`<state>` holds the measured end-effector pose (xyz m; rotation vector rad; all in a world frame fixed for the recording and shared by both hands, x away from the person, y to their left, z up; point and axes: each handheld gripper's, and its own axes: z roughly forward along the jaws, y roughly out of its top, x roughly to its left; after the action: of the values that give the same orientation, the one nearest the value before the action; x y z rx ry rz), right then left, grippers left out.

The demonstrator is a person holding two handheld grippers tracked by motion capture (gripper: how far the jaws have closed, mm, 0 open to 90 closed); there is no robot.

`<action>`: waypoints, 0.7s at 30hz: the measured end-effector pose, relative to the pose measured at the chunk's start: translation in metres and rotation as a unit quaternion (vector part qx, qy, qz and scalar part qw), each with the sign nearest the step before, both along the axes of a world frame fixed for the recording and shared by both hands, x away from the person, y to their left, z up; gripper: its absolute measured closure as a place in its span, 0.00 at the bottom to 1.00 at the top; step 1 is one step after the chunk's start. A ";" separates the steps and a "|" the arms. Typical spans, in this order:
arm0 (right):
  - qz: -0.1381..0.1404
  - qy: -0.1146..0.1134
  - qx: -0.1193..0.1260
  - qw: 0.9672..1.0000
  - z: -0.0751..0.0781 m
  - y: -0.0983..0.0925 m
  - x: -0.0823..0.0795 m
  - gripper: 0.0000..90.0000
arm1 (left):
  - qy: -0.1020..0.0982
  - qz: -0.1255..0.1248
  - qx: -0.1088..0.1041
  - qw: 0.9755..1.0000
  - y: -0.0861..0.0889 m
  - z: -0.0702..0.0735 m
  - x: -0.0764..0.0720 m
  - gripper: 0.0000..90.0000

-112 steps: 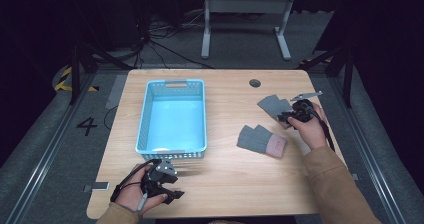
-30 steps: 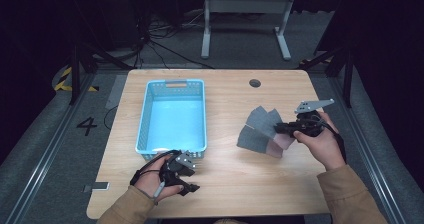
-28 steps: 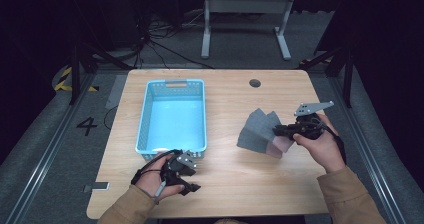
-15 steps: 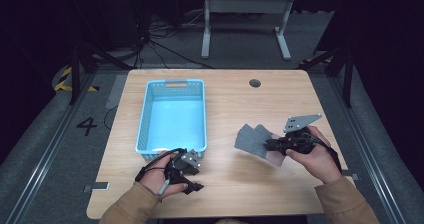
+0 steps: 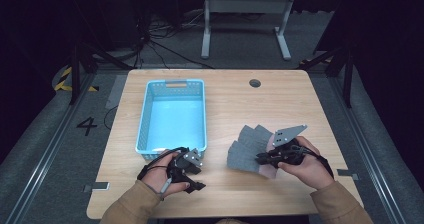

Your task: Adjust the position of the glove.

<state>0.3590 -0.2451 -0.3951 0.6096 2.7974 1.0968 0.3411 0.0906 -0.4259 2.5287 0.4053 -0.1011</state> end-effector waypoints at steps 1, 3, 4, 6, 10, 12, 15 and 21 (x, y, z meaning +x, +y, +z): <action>0.004 0.002 -0.003 1.000 -0.002 0.001 0.000 0.93 | -0.001 -0.002 -0.001 1.000 0.000 0.000 0.000 0.50; 0.010 0.003 -0.009 1.000 -0.007 0.003 -0.001 0.93 | -0.001 -0.001 0.001 1.000 -0.001 0.000 0.000 0.50; 0.014 0.002 -0.012 1.000 -0.009 0.004 -0.001 0.93 | -0.001 -0.001 0.001 1.000 -0.001 0.000 0.000 0.50; 0.024 0.003 -0.015 1.000 -0.012 0.005 -0.001 0.93 | 0.002 0.000 0.002 1.000 -0.001 0.000 0.000 0.50; 0.044 -0.001 -0.022 0.999 -0.016 0.009 -0.002 0.93 | -0.001 -0.004 0.000 1.000 -0.002 0.000 0.001 0.50; 0.049 -0.001 -0.023 0.999 -0.018 0.010 -0.002 0.93 | 0.000 -0.005 -0.001 1.000 -0.002 -0.001 0.001 0.50; 0.053 0.002 -0.032 0.998 -0.023 0.010 -0.001 0.93 | 0.002 -0.005 0.000 1.000 -0.003 0.000 0.001 0.50; 0.053 0.013 -0.040 0.998 -0.031 0.009 0.002 0.93 | 0.003 -0.008 0.000 1.000 -0.003 -0.001 0.002 0.51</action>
<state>0.3609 -0.2359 -0.4264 0.4767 2.9104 0.9939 0.3431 0.0875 -0.4265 2.5328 0.3883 -0.1141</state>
